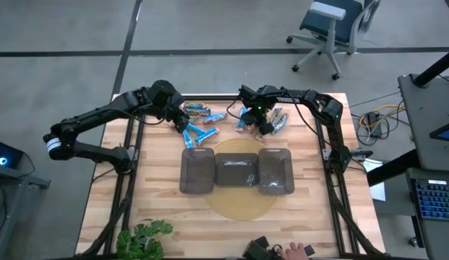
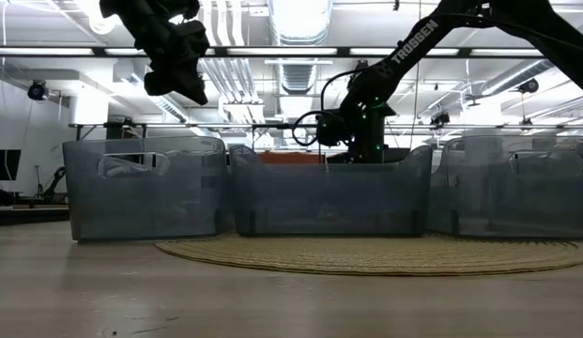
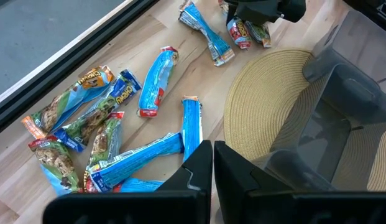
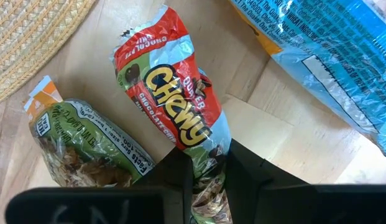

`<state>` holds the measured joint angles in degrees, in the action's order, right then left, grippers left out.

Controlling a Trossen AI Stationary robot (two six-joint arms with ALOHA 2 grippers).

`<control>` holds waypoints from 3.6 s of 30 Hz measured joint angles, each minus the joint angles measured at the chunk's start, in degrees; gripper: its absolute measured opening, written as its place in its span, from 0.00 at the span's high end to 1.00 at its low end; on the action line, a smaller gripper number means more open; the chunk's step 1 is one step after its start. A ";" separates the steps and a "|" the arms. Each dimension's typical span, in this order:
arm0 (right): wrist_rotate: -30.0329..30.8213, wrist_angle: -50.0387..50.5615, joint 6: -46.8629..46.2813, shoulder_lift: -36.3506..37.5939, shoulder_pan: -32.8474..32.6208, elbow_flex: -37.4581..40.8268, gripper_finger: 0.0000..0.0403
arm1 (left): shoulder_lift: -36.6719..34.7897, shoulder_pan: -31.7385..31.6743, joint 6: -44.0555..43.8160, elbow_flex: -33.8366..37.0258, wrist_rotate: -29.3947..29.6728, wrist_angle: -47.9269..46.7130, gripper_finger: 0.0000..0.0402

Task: Pick and place Granola Bars by type
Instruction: Put the red granola bar into the left black bin

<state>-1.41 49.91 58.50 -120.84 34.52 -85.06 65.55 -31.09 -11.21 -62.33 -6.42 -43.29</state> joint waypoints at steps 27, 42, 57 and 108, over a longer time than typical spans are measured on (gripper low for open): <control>4.68 2.62 -0.02 7.82 -0.61 0.15 0.86 | -0.23 -0.03 0.64 -1.38 -0.59 0.04 1.00; 4.64 2.23 -9.33 23.58 -4.22 -0.91 0.86 | -0.23 -0.02 2.08 -4.46 -0.61 -0.07 1.00; 3.96 2.12 -27.30 38.43 -10.89 -0.96 0.85 | -1.39 0.02 1.97 -4.51 -1.90 0.00 1.00; -13.66 -37.38 -71.43 43.82 -24.20 -0.98 0.88 | -19.31 0.11 1.56 -4.42 -4.68 1.79 1.00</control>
<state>-15.07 12.53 -12.93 -77.01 10.33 -86.04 46.24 -30.98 -9.65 -66.74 -11.09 -41.50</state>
